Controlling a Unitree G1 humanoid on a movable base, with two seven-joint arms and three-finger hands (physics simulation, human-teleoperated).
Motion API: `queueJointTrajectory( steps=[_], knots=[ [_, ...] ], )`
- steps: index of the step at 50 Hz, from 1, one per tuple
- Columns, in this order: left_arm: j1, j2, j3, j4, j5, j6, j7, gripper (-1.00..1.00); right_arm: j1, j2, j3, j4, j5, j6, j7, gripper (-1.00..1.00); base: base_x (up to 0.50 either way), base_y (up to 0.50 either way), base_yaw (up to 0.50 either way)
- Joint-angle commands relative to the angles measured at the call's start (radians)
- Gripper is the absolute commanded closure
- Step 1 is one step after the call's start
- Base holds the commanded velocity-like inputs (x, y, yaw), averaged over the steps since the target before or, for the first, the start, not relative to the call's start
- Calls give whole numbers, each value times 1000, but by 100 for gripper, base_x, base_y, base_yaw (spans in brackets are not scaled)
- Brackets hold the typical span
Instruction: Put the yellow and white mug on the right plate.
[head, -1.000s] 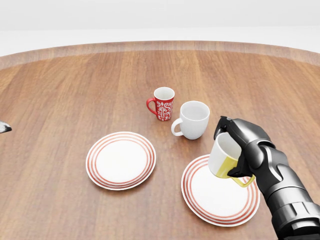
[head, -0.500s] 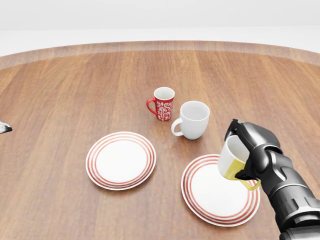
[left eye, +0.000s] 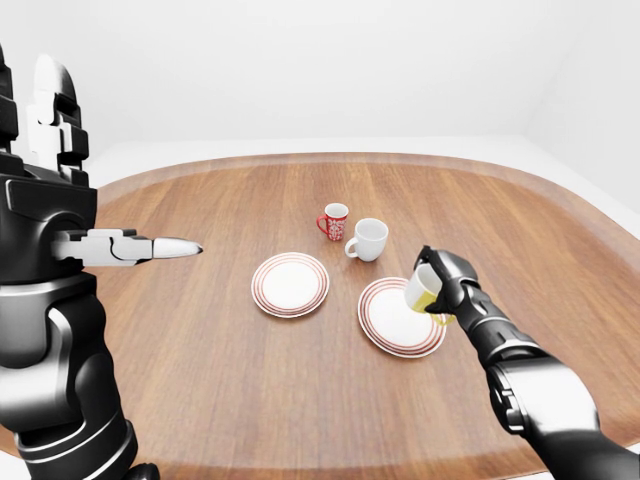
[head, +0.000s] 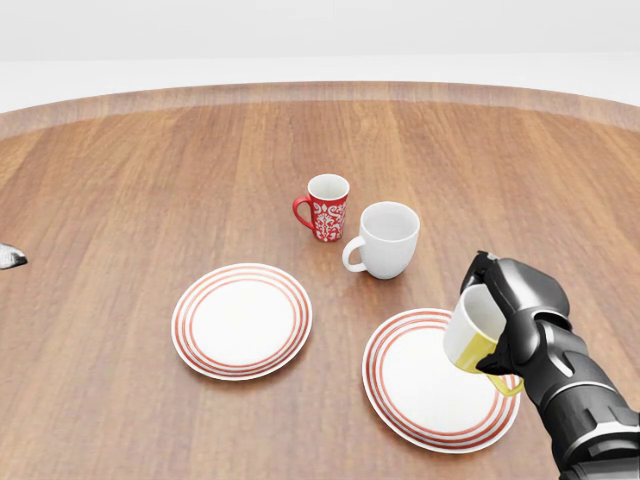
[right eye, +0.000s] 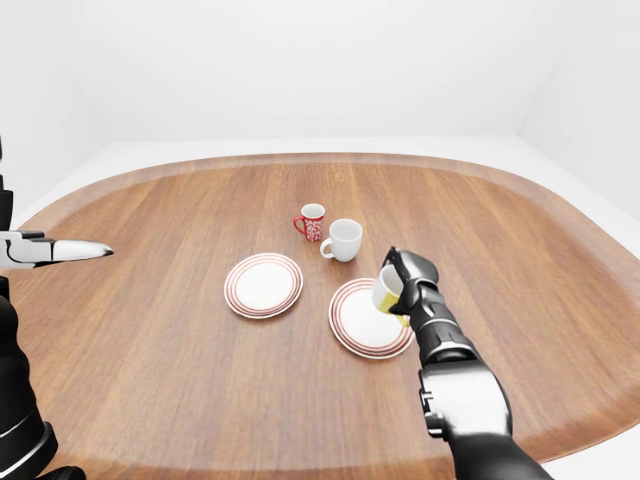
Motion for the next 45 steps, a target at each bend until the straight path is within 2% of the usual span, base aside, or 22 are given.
queueJointTrajectory(
  steps=[1, 45],
  knots=[
    [2, -3, -4, 2, 4, 0, -1, -100, 11, 4, -9, 14, -63, 0, -71, 100, 0, 0, 0],
    [5, -6, -2, -12, 1, 0, -2, -100, 8, 55, -4, 35, -123, 0, -128, 100, 0, 0, 0]
  ],
)
